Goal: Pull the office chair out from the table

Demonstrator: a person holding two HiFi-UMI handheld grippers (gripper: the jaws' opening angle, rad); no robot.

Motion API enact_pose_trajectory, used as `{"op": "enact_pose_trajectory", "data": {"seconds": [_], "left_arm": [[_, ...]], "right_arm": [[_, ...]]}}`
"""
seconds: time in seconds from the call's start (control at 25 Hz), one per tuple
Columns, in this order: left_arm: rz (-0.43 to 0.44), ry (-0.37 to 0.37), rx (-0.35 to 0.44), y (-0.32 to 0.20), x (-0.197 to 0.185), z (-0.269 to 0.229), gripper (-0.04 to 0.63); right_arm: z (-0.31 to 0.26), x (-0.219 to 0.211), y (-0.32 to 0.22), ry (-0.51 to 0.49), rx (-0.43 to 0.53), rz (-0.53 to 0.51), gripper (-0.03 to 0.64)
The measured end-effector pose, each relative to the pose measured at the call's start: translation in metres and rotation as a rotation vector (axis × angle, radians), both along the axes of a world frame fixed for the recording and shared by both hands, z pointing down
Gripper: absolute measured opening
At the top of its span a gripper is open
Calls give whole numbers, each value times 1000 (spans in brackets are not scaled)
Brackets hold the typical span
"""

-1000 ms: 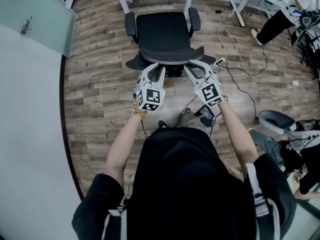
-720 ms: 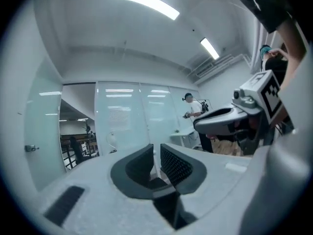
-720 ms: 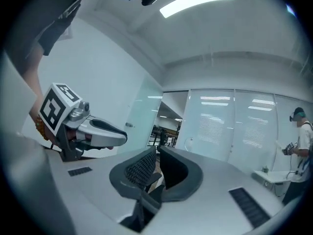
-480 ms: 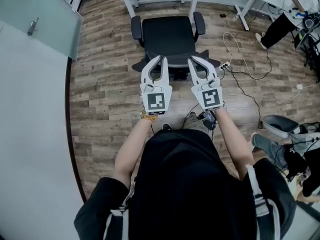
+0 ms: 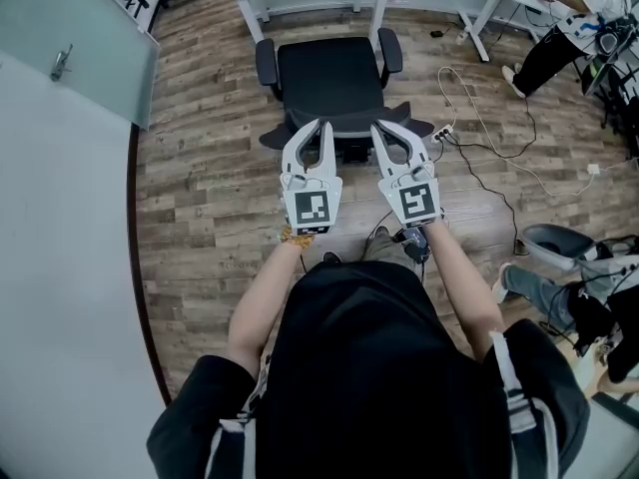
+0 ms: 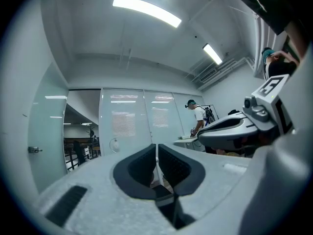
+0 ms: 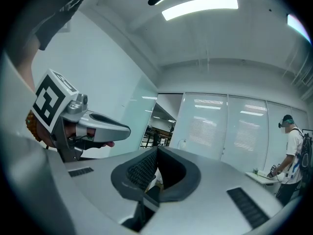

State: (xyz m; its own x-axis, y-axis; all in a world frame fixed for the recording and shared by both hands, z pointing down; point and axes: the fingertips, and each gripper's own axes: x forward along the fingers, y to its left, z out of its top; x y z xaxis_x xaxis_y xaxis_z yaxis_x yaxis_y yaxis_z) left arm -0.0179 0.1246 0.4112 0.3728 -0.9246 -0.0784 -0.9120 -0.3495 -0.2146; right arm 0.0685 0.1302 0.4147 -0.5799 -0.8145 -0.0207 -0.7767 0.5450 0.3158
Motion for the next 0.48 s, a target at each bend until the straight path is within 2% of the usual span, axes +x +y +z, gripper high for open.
{"op": "enact_pose_trajectory", "data": {"seconds": [0.48], "left_arm": [[-22,-9,-23,2,-4,11,31]], "right_arm": [[10,6,3,25,-22,2,6]]}}
